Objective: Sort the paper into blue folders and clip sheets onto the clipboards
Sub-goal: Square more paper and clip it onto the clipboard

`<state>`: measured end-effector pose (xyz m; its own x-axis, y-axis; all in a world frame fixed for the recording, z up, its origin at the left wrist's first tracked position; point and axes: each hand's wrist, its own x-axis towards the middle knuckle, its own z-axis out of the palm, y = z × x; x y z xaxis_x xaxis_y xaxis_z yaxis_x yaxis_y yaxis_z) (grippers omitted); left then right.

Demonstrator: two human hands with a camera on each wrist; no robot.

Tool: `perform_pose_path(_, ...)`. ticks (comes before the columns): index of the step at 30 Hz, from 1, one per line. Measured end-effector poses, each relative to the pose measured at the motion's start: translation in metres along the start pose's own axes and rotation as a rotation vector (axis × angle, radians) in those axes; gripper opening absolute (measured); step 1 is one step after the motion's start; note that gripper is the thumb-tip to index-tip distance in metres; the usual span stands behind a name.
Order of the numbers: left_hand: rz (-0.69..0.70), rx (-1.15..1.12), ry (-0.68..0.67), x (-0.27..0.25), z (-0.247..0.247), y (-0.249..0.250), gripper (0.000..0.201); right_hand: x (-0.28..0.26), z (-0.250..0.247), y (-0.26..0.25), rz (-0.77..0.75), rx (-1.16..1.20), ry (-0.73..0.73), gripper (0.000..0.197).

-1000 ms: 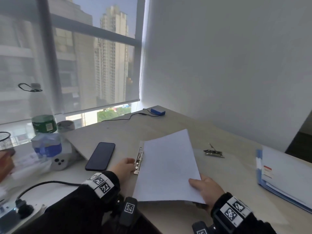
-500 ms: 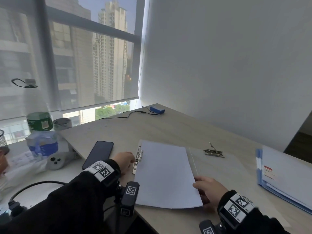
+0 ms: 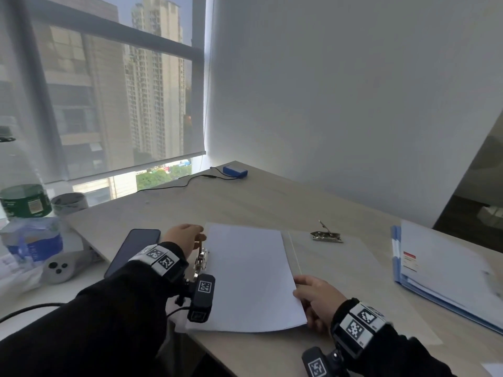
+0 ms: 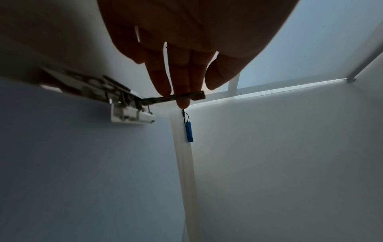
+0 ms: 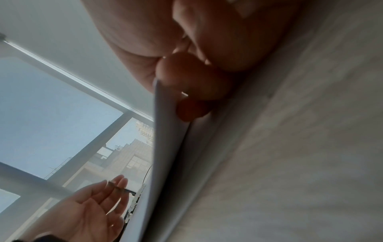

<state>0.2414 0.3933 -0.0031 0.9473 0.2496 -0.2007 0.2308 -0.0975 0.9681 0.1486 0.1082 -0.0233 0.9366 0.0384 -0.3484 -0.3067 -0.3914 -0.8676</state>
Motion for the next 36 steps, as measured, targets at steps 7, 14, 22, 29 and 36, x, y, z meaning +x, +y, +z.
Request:
perform_pose_path(7, 0.092, 0.255, -0.064, -0.012, -0.026, -0.029, 0.021, 0.002, 0.0, 0.003, -0.005, 0.0, 0.001, 0.032)
perform_pose_path(14, 0.053, 0.616, -0.18, -0.01, -0.023, -0.033, 0.048, 0.006, 0.001, 0.006, -0.01, 0.038, 0.017, 0.031)
perform_pose_path(22, 0.051, 0.913, -0.2, -0.006, -0.021, -0.025, 0.056, 0.005, 0.001, 0.007, -0.007, 0.038, 0.017, 0.032)
perform_pose_path(29, 0.048, 0.908, -0.209, -0.005, -0.021, -0.025, 0.059, 0.007, 0.002, 0.008, -0.001, 0.062, 0.035, 0.031)
perform_pose_path(36, 0.117, 0.55, -0.024, -0.026, -0.021, -0.022, 0.024, 0.002, 0.0, 0.014, 0.012, 0.241, 0.109, 0.025)
